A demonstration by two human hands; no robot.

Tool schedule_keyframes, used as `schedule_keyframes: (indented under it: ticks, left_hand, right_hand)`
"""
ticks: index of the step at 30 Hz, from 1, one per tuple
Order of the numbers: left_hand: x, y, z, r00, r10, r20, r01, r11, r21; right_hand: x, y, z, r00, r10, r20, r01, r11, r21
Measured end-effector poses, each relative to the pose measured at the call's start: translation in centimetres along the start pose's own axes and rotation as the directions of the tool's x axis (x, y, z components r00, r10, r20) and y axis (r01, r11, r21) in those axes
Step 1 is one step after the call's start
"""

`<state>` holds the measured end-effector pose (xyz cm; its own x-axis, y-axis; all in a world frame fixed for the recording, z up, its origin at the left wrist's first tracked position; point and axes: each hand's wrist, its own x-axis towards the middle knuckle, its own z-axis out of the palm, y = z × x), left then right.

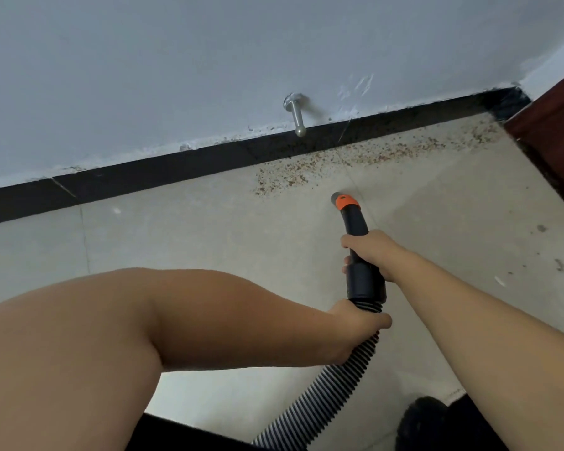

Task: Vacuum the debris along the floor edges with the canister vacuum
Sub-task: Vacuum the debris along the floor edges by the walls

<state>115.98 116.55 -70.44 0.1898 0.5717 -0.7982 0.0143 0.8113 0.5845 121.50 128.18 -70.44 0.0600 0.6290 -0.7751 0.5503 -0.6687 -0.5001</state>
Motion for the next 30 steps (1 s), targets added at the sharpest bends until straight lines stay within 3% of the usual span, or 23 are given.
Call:
schedule_keyframes:
  ticks: [5,12,20,24,30]
  left_hand:
    - [-0.1,-0.4,-0.7,1.0,0.005,0.009,-0.004,0.991,-0.131]
    - [-0.3,-2.0,-0.3,0.994,-0.025,-0.104,0.001,0.974,-0.228]
    - [0.0,-0.4,1.1,0.968,-0.078,-0.237,0.042,0.987,-0.153]
    - [0.5,0.9,3.5,0.972,-0.146,-0.182,0.108,0.973,-0.206]
    - [2.6,2.7,6.9,0.953,-0.163,-0.255,0.1,0.965,-0.244]
  right_hand:
    - [0.3,-1.4,1.7,0.998,-0.019,0.058,0.024,0.995,-0.094]
    - [0.3,-1.8,4.4,0.969,-0.097,0.227,0.151,0.961,-0.232]
    - [0.5,-1.7,1.7,0.898,-0.143,0.416,0.192,0.978,-0.077]
    - [1.5,-0.2,-1.4,0.907,-0.138,0.398,0.145,0.989,0.013]
    - [3.2,-0.1,-4.0,0.906,-0.136,0.401,0.163,0.986,-0.035]
